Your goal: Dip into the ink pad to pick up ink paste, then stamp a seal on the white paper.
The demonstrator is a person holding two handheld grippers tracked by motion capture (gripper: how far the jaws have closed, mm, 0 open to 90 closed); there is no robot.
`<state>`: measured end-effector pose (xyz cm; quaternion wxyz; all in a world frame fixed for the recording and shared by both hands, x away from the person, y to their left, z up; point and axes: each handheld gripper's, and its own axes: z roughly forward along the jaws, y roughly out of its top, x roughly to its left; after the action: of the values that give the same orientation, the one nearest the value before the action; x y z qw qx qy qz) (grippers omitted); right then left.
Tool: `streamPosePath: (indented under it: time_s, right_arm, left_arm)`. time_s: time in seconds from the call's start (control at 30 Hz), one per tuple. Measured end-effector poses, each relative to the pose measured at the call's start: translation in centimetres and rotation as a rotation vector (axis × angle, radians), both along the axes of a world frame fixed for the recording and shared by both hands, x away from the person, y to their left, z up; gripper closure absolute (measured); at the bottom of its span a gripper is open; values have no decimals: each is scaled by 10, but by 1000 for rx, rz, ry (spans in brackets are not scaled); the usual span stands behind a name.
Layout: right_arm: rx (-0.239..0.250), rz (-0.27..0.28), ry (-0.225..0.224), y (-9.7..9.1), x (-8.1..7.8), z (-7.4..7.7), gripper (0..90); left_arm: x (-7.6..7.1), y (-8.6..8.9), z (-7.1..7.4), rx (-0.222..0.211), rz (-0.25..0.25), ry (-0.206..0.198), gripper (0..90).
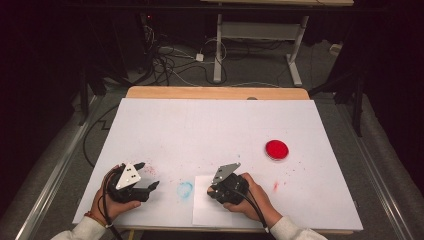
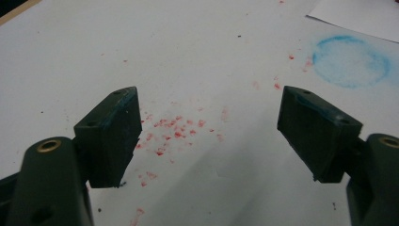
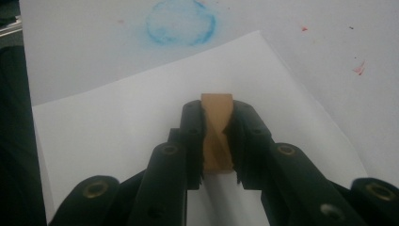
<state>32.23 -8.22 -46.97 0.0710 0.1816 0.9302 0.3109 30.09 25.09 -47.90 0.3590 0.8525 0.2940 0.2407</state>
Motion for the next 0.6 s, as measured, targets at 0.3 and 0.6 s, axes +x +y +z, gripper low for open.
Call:
streamPosePath:
  time_s: [0.3,0.6]
  right_arm:
    - [-5,-4,-53,-2,-5,6,762]
    - [98,-35,-94,-18,-3,39,762]
  left_arm:
    - [-2,1,2,1,-4,-20,215]
    - [-2,4,2,-7,16,-9,215]
